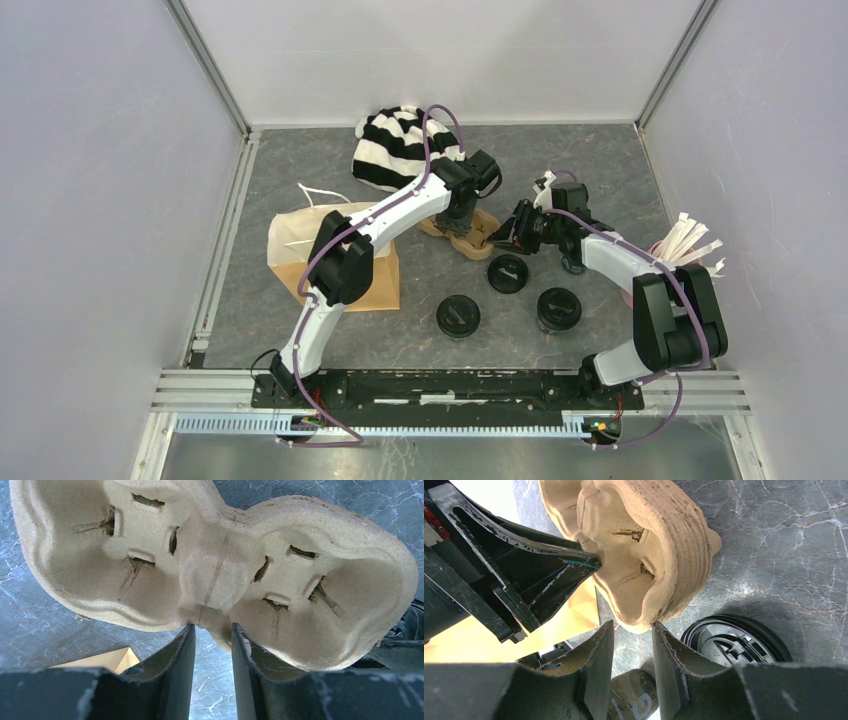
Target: Pack the takeout coffee
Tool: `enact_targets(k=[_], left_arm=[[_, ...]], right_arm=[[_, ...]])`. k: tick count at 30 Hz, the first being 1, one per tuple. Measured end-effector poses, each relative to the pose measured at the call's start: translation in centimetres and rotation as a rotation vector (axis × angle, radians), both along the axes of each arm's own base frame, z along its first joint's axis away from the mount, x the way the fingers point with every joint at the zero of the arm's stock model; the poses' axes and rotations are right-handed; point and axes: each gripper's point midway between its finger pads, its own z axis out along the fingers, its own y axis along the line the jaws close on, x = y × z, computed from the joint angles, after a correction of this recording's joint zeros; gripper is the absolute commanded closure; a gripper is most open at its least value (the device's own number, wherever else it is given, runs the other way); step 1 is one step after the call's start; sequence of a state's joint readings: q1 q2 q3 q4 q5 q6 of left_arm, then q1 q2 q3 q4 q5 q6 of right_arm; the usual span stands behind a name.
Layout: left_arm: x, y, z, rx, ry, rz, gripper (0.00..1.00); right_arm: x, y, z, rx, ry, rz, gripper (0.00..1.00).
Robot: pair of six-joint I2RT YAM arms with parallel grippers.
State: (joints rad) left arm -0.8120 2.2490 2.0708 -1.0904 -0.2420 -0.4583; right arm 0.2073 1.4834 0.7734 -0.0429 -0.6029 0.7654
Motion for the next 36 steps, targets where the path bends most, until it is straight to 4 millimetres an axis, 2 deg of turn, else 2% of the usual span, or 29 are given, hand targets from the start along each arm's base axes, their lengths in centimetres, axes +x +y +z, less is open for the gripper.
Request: enact_targets(k=[9, 17, 24, 36], left_arm=[[0.0, 0.0, 0.0, 0.0, 0.0, 0.0, 0.62], [-0.2, 0.0, -0.2, -0.001, 0.009, -0.002, 0.62], [-0.1, -0.1, -0.1, -0.007, 0.004, -0.003, 0.63], [-0.1, -0.1, -0.1, -0.007, 0.005, -0.002, 0.64]], right_arm=[[1.3, -1.4, -0.6, -0.055, -0.016, -0.027, 0.6], [2.9, -1.6, -0.4, -0.076, -0.048, -0.025, 0.63], [3.1, -1.7, -0.7, -0.088, -0.04, -0.021, 0.64], [4.1, -2.1, 0.2, -0.112, -0.074, -0.023, 0.65]])
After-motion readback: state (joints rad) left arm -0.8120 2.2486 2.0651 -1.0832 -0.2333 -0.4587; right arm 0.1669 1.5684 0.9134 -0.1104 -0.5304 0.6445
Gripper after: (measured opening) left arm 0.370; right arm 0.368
